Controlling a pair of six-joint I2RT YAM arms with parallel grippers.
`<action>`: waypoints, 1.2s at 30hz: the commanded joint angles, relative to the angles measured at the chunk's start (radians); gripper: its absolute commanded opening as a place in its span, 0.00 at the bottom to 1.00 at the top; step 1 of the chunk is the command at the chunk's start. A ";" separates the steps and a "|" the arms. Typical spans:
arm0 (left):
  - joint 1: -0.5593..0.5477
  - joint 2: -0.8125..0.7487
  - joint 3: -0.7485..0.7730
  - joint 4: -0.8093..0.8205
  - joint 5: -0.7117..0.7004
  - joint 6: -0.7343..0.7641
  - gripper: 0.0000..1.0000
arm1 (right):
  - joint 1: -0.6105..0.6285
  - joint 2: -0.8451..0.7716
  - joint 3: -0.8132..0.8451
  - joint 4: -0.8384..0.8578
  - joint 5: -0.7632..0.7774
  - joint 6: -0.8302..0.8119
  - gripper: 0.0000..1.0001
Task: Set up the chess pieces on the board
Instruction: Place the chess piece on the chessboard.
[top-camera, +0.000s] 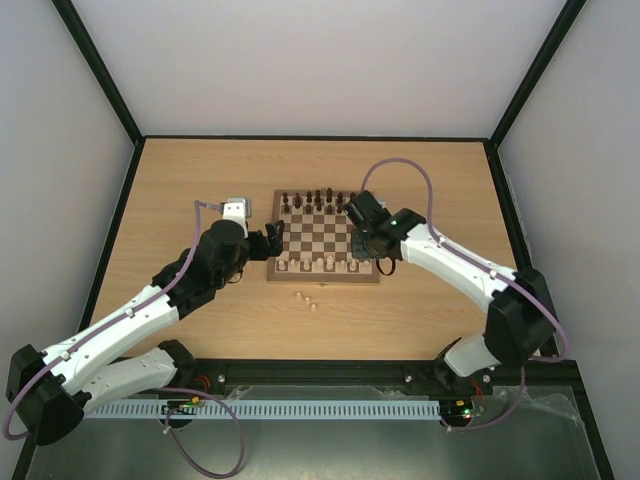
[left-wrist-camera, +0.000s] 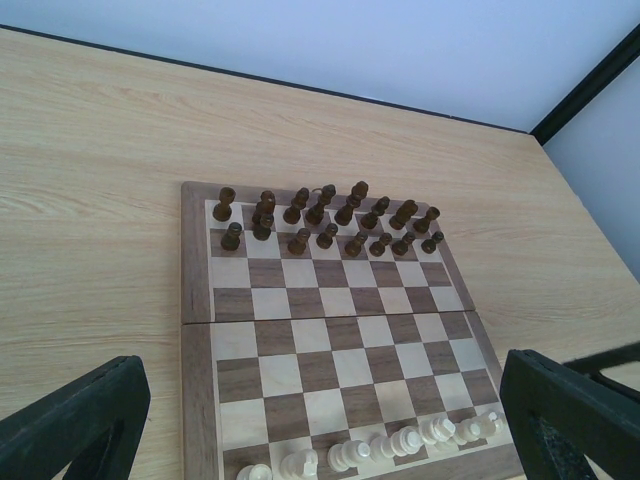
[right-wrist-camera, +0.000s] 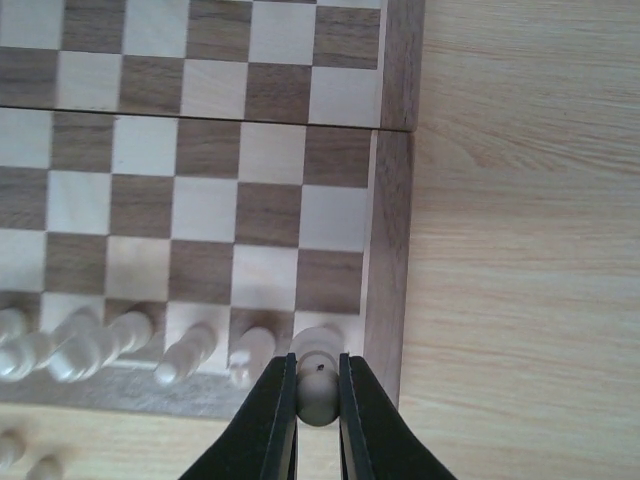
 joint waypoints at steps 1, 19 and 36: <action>0.005 -0.023 -0.010 0.007 -0.002 0.004 0.99 | -0.053 0.086 0.045 -0.007 -0.042 -0.077 0.06; 0.005 -0.022 -0.009 0.006 -0.004 0.004 0.99 | -0.105 0.293 0.065 0.035 -0.086 -0.130 0.07; 0.004 -0.018 -0.010 0.007 -0.004 0.005 0.99 | -0.105 0.293 0.054 0.044 -0.087 -0.133 0.21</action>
